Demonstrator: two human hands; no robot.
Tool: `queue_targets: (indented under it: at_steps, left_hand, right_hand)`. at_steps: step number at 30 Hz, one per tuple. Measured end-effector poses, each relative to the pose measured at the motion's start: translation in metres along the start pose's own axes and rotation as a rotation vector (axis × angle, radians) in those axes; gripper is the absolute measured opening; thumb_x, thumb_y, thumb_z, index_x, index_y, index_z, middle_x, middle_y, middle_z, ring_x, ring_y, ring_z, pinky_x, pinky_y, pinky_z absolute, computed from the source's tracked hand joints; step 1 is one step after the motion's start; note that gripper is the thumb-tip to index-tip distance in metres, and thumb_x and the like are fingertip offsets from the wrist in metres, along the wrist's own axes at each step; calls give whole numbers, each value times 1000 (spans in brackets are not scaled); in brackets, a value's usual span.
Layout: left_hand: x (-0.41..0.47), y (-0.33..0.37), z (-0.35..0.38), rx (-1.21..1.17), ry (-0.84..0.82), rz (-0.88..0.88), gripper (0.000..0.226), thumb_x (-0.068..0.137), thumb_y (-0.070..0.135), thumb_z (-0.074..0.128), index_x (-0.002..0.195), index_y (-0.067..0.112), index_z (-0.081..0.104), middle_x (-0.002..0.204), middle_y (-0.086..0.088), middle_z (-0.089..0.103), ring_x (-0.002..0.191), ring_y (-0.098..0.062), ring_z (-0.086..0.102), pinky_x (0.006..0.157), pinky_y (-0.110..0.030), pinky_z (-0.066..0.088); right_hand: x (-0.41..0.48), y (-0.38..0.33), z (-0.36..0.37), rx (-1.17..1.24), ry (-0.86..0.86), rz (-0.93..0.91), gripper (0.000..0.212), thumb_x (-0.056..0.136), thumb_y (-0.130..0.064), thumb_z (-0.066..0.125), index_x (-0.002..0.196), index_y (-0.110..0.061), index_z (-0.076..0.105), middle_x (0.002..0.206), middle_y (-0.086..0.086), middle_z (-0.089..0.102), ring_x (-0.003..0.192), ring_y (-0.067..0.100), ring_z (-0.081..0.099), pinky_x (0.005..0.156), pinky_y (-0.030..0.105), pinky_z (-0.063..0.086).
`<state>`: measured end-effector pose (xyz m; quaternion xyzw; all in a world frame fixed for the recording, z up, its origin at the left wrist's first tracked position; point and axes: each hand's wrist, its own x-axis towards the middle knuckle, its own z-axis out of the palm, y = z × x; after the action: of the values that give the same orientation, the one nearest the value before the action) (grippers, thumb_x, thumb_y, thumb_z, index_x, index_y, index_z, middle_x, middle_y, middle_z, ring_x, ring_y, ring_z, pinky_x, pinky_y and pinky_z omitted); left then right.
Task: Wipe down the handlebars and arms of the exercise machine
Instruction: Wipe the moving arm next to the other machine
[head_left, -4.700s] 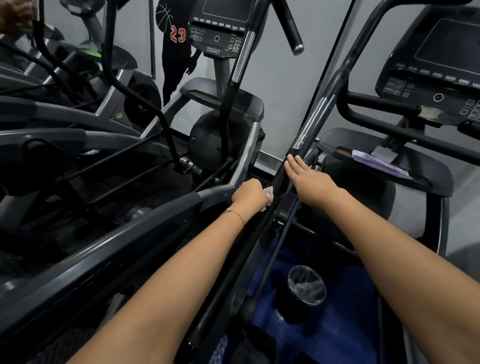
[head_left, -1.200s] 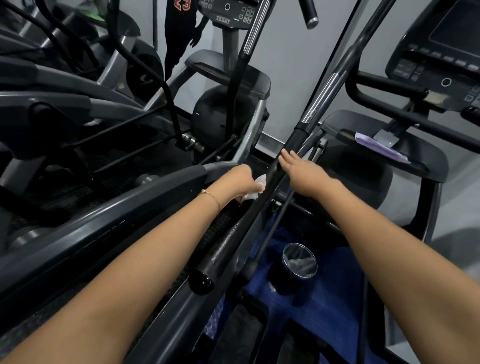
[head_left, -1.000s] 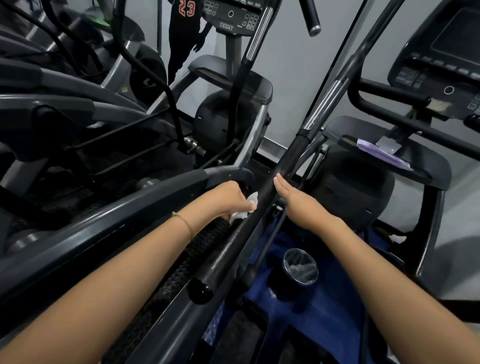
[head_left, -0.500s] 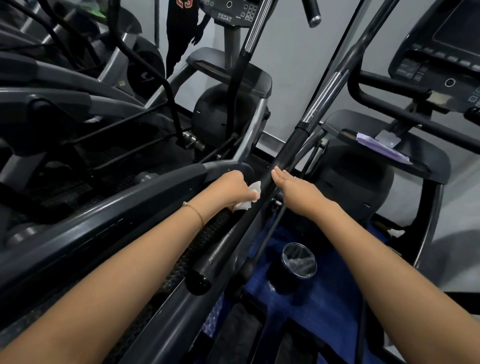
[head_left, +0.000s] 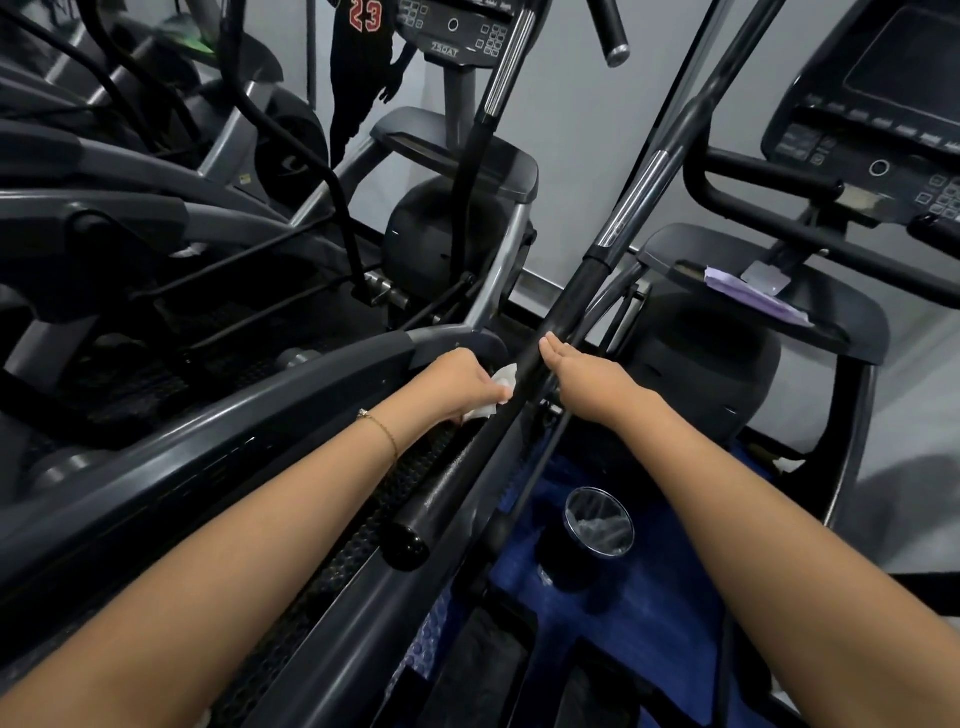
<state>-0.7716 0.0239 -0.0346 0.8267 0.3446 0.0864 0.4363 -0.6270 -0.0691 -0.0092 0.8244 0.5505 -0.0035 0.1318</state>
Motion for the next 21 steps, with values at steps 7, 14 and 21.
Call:
queue_targets:
  at_steps: [7, 14, 21]
  left_hand:
    - [-12, -10, -5, -164, -48, -63, 19, 87, 26, 65, 82, 8, 69, 39, 9, 52, 40, -3, 49, 36, -11, 39]
    - [-21, -13, -7, -143, -75, -38, 22, 88, 28, 64, 79, 8, 67, 43, 7, 52, 34, 0, 47, 36, -10, 38]
    - [-23, -14, -1, -143, 10, -13, 34, 87, 30, 64, 89, -3, 70, 53, -2, 45, 43, -9, 41, 40, -11, 37]
  right_hand:
    - [1, 0, -2, 13, -6, 9, 74, 87, 9, 31, 150, -14, 1, 158, -1, -4, 141, 19, 23, 97, 35, 40]
    - [4, -1, 4, 18, -14, 23, 74, 87, 6, 34, 150, -15, 0, 157, -3, -6, 139, 20, 28, 95, 36, 41]
    - [4, -3, 4, 7, -9, 40, 73, 88, 4, 35, 150, -14, 1, 158, -2, -5, 137, 21, 32, 91, 35, 43]
